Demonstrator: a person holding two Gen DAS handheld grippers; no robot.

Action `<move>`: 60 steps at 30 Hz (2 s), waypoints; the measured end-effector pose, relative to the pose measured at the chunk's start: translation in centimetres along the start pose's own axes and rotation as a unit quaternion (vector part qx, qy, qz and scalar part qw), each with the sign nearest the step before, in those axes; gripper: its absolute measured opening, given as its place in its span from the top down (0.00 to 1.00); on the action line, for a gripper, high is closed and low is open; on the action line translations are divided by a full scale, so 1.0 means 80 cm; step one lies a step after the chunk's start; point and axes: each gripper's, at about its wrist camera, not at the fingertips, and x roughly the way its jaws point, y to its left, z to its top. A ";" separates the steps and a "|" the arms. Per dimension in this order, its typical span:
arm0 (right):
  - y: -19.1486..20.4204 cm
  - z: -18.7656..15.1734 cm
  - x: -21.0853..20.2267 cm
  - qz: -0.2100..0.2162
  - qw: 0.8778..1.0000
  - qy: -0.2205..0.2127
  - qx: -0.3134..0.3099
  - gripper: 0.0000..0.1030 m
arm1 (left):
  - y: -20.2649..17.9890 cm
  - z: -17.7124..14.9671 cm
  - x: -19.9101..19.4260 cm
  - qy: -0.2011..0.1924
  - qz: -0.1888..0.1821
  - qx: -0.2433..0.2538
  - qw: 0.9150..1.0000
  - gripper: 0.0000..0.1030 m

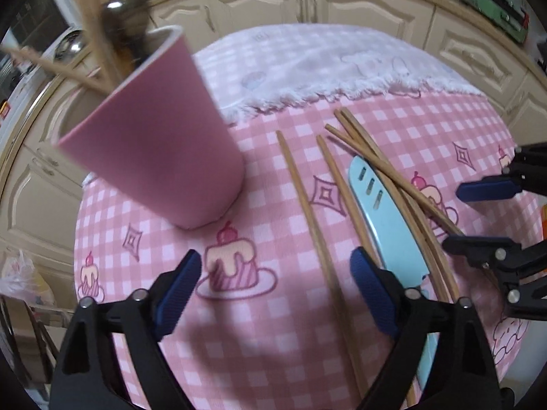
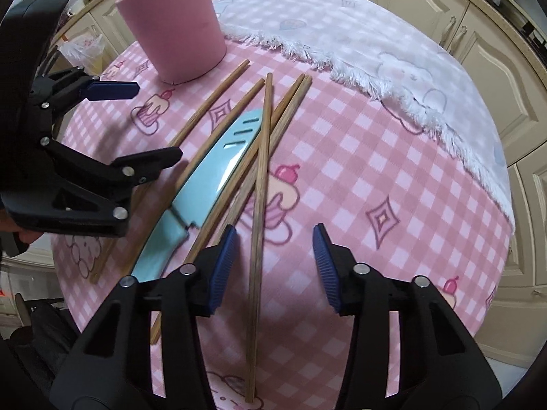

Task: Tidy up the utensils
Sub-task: 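Close the left tool on a chopstick while the right tool grasps another, then lift both chopsticks over the pink cup and drop them inside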

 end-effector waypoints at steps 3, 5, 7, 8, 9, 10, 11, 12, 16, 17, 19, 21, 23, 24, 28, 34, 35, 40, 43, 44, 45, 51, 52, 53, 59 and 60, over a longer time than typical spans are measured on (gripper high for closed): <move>0.002 0.012 0.005 0.000 1.000 0.008 -0.002 0.65 | -0.009 0.012 0.007 0.015 0.008 0.013 1.000 0.23; 0.003 0.021 0.007 -0.003 1.000 0.013 -0.004 0.67 | -0.012 0.020 0.011 0.022 0.006 0.017 1.000 0.25; 0.002 0.027 0.009 -0.003 1.000 0.018 -0.003 0.68 | -0.010 0.028 0.014 0.032 -0.011 0.009 0.999 0.31; 0.001 0.029 0.009 -0.003 1.000 0.019 -0.004 0.70 | -0.010 0.031 0.015 0.037 -0.020 0.005 0.999 0.35; 0.001 0.031 0.009 -0.003 1.000 0.021 -0.004 0.70 | -0.009 0.034 0.016 0.040 -0.027 0.003 0.999 0.38; -0.001 0.032 0.009 -0.003 1.000 0.022 -0.004 0.72 | -0.010 0.036 0.016 0.044 -0.037 0.003 0.998 0.42; -0.002 0.033 0.009 -0.003 1.000 0.023 -0.003 0.74 | -0.009 0.037 0.016 0.045 -0.040 0.005 0.998 0.45; -0.002 0.035 0.009 -0.002 1.000 0.023 -0.002 0.75 | -0.008 0.034 0.016 0.044 -0.041 0.009 0.998 0.46; 0.002 0.041 0.012 -0.010 1.000 0.026 -0.009 0.77 | -0.017 0.036 0.014 0.043 -0.050 0.020 0.998 0.62; -0.001 0.049 0.013 -0.010 1.000 0.025 -0.010 0.82 | -0.020 0.037 0.014 0.043 -0.055 0.022 0.997 0.70; 0.001 0.052 0.013 -0.002 1.000 0.022 -0.005 0.92 | -0.026 0.037 0.014 0.041 -0.064 0.023 0.997 0.84; -0.007 0.053 0.016 0.012 1.000 0.013 0.009 0.93 | -0.029 0.038 0.013 0.036 -0.066 0.022 0.997 0.92; -0.015 0.051 0.014 0.022 0.999 0.003 0.022 0.94 | -0.030 0.037 0.015 0.030 -0.067 0.020 0.997 0.94; -0.018 0.049 0.013 0.026 0.999 -0.002 0.027 0.94 | -0.030 0.034 0.014 0.028 -0.066 0.020 0.997 0.94; -0.030 0.040 0.004 0.039 0.998 -0.025 0.044 0.94 | -0.019 0.025 0.011 0.013 -0.064 0.008 0.998 0.94; -0.040 0.021 -0.029 0.063 0.992 -0.088 0.065 0.94 | -0.001 0.008 -0.015 -0.028 -0.071 -0.015 0.997 0.94; -0.043 0.019 -0.036 0.068 0.990 -0.101 0.070 0.94 | 0.006 0.002 -0.025 -0.038 -0.072 -0.020 0.996 0.94; -0.047 0.011 -0.067 0.093 0.977 -0.170 0.091 0.94 | 0.027 -0.017 -0.075 -0.108 -0.092 -0.045 0.989 0.94; -0.041 0.009 -0.086 0.120 0.962 -0.222 0.102 0.94 | 0.042 -0.020 -0.104 -0.152 -0.103 -0.064 0.981 0.94; -0.040 0.008 -0.090 0.126 0.958 -0.234 0.105 0.94 | 0.047 -0.021 -0.111 -0.165 -0.105 -0.069 0.978 0.94; -0.040 0.008 -0.095 0.132 0.954 -0.245 0.107 0.94 | 0.052 -0.023 -0.119 -0.177 -0.105 -0.074 0.976 0.94; -0.024 0.026 -0.124 0.150 0.933 -0.310 0.105 0.94 | 0.081 -0.024 -0.175 -0.257 -0.085 -0.092 0.958 0.95; -0.022 0.032 -0.128 0.151 0.930 -0.317 0.104 0.94 | 0.087 -0.023 -0.183 -0.268 -0.086 -0.097 0.955 0.95; -0.019 0.037 -0.135 0.152 0.927 -0.326 0.103 0.94 | 0.092 -0.023 -0.190 -0.277 -0.087 -0.102 0.952 0.95; 0.000 0.069 -0.180 0.151 0.908 -0.381 0.092 0.94 | 0.120 -0.025 -0.231 -0.317 -0.080 -0.122 0.937 0.95; 0.004 0.074 -0.188 0.150 0.904 -0.390 0.090 0.94 | 0.126 -0.025 -0.239 -0.325 -0.080 -0.127 0.934 0.95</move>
